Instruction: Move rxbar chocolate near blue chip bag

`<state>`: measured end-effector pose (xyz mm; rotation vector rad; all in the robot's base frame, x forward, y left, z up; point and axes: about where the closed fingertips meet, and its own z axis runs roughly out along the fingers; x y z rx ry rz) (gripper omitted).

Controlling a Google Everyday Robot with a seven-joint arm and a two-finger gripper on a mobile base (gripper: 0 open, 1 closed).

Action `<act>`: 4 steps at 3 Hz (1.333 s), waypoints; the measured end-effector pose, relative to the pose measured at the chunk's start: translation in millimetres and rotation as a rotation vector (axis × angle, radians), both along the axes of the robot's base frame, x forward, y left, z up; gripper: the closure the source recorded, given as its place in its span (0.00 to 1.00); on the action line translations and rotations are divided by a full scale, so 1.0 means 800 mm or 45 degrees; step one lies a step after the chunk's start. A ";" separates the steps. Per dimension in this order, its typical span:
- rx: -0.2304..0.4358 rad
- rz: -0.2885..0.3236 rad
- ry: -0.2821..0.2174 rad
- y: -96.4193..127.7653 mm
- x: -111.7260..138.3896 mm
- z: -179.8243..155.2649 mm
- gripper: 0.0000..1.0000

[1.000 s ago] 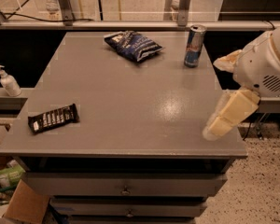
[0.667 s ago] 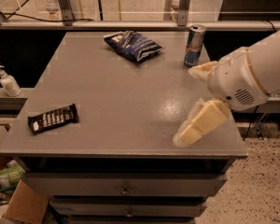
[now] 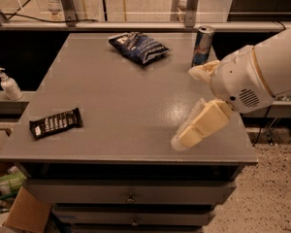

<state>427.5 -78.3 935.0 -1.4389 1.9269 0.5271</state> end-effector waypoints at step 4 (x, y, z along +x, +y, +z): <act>0.278 -0.020 -0.106 0.126 0.040 -0.048 0.00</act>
Offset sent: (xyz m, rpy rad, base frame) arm 0.0146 0.0546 -0.0230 0.2525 -0.0737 -0.0100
